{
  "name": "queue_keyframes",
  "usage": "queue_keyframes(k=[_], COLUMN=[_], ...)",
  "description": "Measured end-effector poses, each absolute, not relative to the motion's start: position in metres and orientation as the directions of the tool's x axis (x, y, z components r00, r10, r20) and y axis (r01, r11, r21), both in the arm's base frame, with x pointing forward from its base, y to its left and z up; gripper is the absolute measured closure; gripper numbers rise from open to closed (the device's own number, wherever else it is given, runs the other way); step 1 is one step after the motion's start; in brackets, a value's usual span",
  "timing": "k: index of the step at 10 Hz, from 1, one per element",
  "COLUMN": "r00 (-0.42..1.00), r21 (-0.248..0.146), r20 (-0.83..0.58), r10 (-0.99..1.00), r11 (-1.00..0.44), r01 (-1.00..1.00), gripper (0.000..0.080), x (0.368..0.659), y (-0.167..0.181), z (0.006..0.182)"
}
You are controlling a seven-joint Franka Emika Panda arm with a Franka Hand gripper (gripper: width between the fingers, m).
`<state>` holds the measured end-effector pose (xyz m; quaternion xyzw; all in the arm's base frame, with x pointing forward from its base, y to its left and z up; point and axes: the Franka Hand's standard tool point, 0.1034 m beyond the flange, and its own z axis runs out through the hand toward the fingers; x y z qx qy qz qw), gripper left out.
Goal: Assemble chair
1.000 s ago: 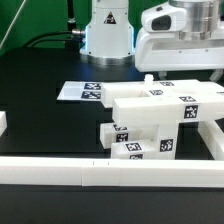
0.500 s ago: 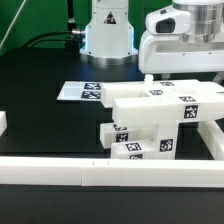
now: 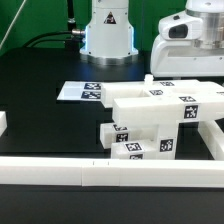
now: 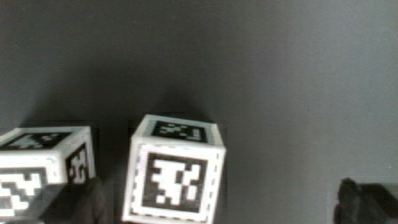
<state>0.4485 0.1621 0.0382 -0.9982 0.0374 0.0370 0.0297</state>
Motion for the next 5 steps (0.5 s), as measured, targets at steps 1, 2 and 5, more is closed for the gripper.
queue_keyframes(k=[1, 2, 5], r00=[0.995, 0.995, 0.995], r21=[-0.055, -0.051, -0.042], r20=[-0.073, -0.071, -0.071], r10=[-0.072, -0.068, -0.066], r11=[-0.996, -0.996, -0.997], r01=[-0.076, -0.072, -0.070], gripper=[0.0151, 0.0151, 0.0151], x=[0.448, 0.443, 0.440], y=[0.162, 0.161, 0.160], z=[0.037, 0.031, 0.019])
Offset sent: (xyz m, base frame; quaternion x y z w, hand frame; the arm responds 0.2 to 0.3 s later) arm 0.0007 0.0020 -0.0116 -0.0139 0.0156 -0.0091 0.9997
